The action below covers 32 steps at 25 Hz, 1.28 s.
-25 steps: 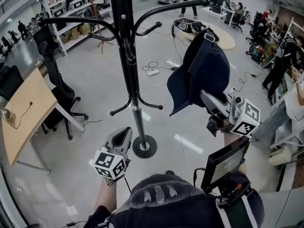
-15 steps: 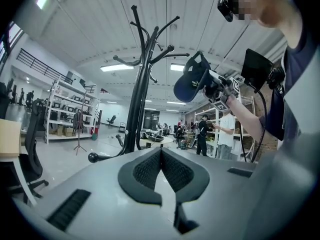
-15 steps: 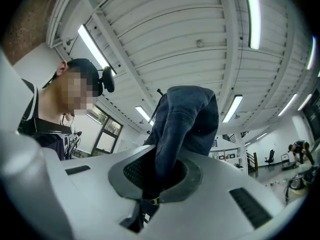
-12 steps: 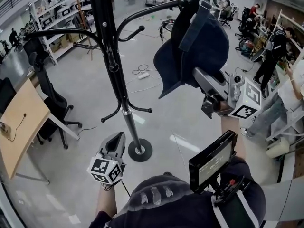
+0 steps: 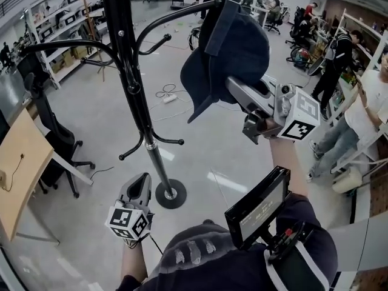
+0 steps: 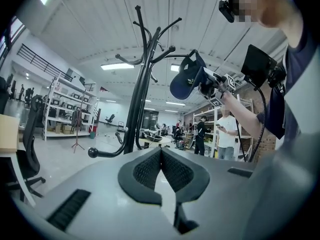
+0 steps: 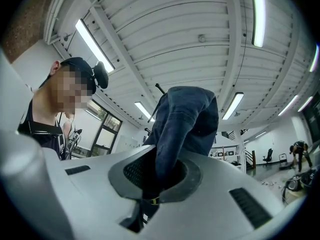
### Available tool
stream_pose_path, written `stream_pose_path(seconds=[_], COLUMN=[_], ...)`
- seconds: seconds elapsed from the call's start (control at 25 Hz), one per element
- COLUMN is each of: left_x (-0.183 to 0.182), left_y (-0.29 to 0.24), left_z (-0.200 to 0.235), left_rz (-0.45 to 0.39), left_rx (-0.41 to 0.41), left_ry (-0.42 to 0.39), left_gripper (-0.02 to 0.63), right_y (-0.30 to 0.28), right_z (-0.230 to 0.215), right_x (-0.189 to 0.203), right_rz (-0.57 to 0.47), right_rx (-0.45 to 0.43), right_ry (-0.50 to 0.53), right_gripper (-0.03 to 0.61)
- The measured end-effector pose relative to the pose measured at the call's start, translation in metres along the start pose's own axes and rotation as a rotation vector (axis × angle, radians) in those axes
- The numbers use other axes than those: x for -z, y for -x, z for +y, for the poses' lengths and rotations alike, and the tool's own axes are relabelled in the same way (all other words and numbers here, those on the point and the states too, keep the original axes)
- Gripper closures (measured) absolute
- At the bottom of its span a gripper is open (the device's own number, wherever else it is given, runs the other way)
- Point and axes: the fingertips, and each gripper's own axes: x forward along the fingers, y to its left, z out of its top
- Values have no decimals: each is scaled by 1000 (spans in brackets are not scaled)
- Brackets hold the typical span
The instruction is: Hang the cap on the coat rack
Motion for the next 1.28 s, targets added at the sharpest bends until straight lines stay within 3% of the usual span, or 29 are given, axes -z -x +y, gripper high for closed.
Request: stream_pose_path(seconds=[0.28, 0.68, 1.28], left_x=[-12, -7, -10], left_y=[-8, 1, 6], left_z=[-8, 3, 0], left_rz=[-13, -24, 4], left_rx=[31, 5, -1], left_ry=[-24, -4, 0], left_gripper=[606, 607, 606], right_y=[-12, -21, -18], right_z=[-3, -3, -1], right_x=[1, 18, 22], right_rz=[53, 109, 115], right_rx=[-3, -8, -6], right_ry=[3, -10, -39], right_gripper=[566, 566, 566])
